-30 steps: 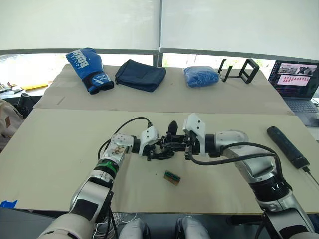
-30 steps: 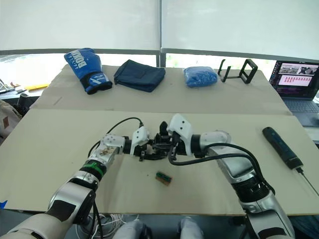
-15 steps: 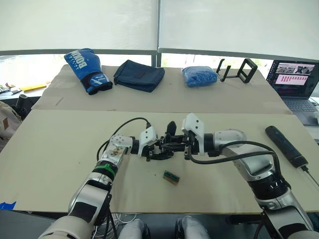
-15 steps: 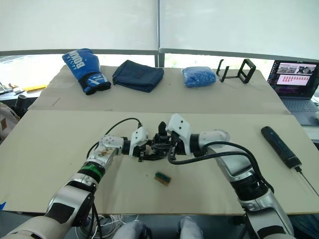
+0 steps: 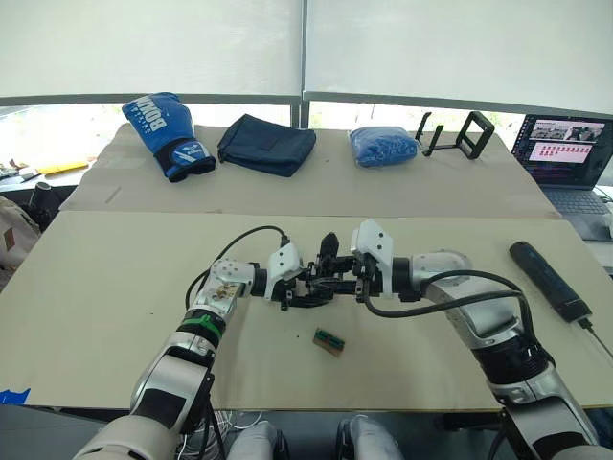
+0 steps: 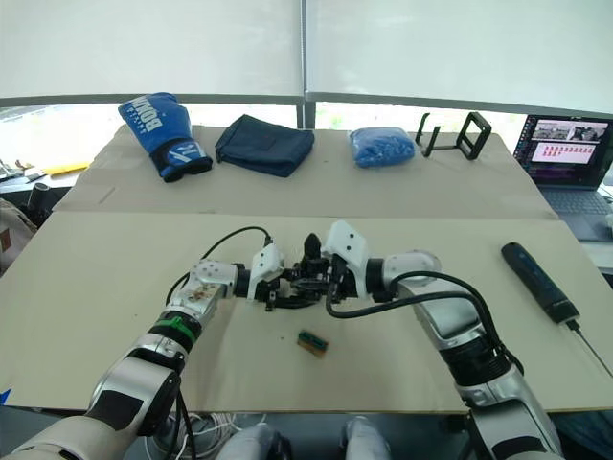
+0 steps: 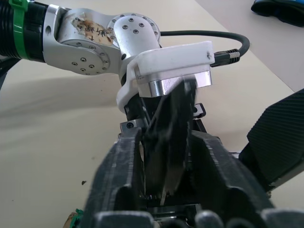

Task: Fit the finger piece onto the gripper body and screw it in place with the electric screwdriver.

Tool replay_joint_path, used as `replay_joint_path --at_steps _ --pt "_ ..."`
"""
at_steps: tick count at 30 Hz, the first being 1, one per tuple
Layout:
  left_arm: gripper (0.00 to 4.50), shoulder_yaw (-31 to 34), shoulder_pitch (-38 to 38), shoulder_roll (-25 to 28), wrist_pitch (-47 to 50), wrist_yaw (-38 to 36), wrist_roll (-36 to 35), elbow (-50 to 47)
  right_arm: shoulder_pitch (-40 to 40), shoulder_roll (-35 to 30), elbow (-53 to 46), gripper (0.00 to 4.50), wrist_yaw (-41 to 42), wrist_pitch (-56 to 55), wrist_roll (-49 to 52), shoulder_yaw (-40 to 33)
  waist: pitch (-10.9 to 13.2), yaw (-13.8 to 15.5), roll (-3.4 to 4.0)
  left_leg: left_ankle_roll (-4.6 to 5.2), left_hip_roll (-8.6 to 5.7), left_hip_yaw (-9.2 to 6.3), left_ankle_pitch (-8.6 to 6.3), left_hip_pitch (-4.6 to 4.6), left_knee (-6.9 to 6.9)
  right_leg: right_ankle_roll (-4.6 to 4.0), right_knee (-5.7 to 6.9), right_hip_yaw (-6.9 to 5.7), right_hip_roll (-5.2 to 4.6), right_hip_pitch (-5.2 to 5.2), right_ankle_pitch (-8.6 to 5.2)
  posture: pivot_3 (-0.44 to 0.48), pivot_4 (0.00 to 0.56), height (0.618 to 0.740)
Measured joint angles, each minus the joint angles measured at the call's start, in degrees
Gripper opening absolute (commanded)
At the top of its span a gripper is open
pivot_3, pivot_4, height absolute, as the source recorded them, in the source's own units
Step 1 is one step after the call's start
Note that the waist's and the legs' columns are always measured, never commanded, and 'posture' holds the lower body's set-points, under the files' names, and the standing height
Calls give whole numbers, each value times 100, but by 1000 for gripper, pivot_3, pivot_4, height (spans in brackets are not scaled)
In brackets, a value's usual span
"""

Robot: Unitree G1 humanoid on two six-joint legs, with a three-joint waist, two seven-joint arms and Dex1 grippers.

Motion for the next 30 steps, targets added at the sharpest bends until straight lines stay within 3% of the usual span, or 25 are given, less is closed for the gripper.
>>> replay_joint_path --at_steps 4,5,15,16,19,25,30 --pt "2300 -2 -1 -3 28 0 -2 -6 111 223 -94 4363 280 -403 309 -281 0 2 0 0 0 0 0 -1 0 0 -1 -1 2 1 0 0 150 740" --pt "2300 -2 0 -3 28 1 -2 -9 154 236 -97 4475 322 -502 341 -326 0 2 0 0 0 0 0 -1 0 0 -2 -1 2 1 0 0 150 740" --pt "2300 14 7 -18 40 52 -5 -9 287 312 -66 4475 356 -972 381 -606 0 5 0 0 0 0 0 -1 0 0 -1 0 1 1 0 0 150 740" --pt "3319 16 8 -20 68 51 -8 -9 297 317 -67 4500 358 -1007 384 -641 0 6 0 0 -1 0 0 0 0 0 -1 0 1 1 0 0 150 740" --pt "4460 37 44 -11 121 133 -2 -33 352 316 -98 4500 369 -1011 488 -817 1 7 0 0 -1 0 0 -1 0 0 -2 0 0 1 0 0 150 740" --pt "4460 195 349 118 35 206 -181 -314 527 115 -689 4500 419 -959 787 -1102 1 -28 0 -2 6 -2 0 5 -7 -2 -2 3 -21 -2 1 0 150 740" --pt "4460 536 1179 916 159 -272 -714 -1186 1398 -292 -1553 4500 2 -730 1095 -1881 1 -56 0 -32 8 1 17 28 -71 -18 -8 3 -26 -9 2 0 150 740"
